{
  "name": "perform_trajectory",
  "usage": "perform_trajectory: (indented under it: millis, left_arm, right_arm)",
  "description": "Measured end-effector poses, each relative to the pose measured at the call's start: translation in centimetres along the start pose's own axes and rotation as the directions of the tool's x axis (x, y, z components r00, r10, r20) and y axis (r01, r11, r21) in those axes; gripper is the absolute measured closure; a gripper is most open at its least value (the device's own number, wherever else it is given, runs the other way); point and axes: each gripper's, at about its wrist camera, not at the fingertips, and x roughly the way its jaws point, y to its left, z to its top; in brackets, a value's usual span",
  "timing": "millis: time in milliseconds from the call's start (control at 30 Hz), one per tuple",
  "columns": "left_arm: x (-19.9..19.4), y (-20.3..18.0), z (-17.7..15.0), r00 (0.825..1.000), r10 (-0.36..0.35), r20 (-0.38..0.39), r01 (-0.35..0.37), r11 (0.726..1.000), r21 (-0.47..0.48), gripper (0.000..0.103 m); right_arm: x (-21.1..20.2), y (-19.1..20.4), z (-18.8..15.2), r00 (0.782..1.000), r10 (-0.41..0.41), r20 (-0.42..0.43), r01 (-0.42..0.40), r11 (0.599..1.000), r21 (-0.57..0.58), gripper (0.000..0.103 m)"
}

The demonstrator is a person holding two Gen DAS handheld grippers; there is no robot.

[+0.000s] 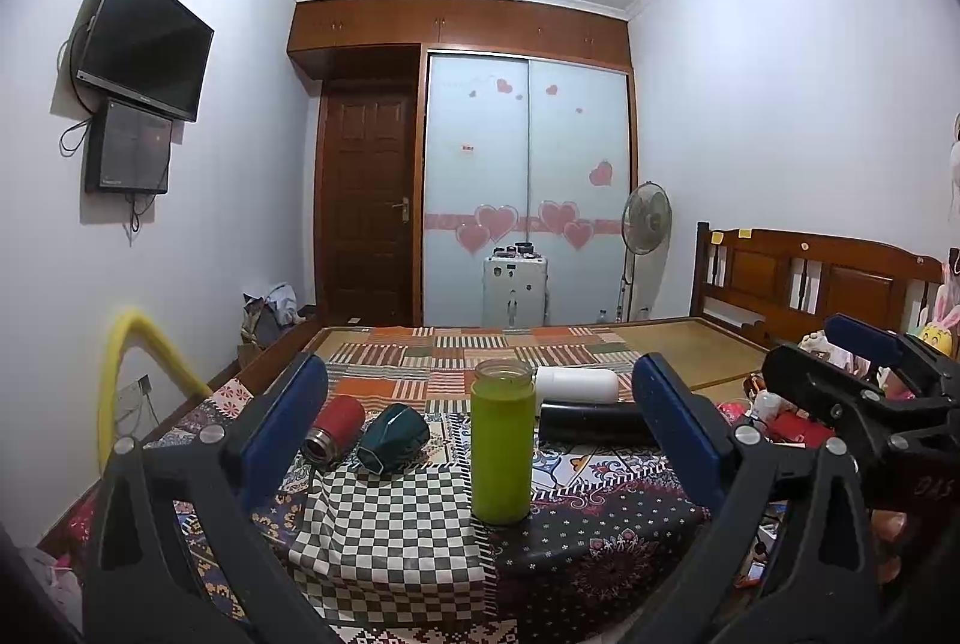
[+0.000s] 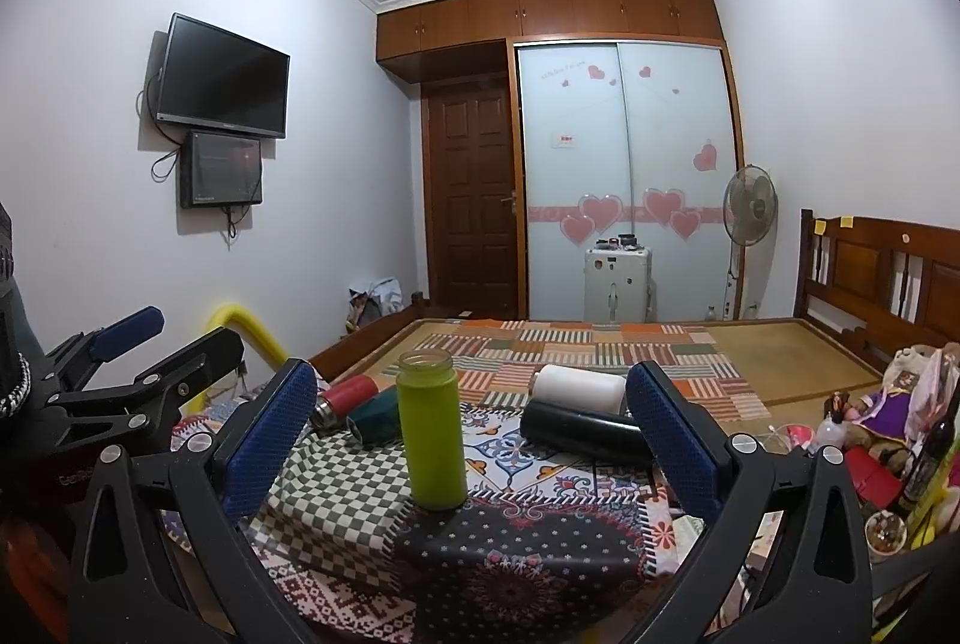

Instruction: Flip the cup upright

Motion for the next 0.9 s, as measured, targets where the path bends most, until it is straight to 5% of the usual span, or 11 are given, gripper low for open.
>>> perform_trajectory:
  millis: [900]
  left_arm:
    - [0.26, -0.12, -0.03, 1.0, -0.002, -0.005, 0.002, 1.0, 0.007, 0.0]
  right_arm:
    - [0.03, -0.34, 0.22, 1.0, -0.01, 0.003, 0.01, 1.0, 0.009, 0.0]
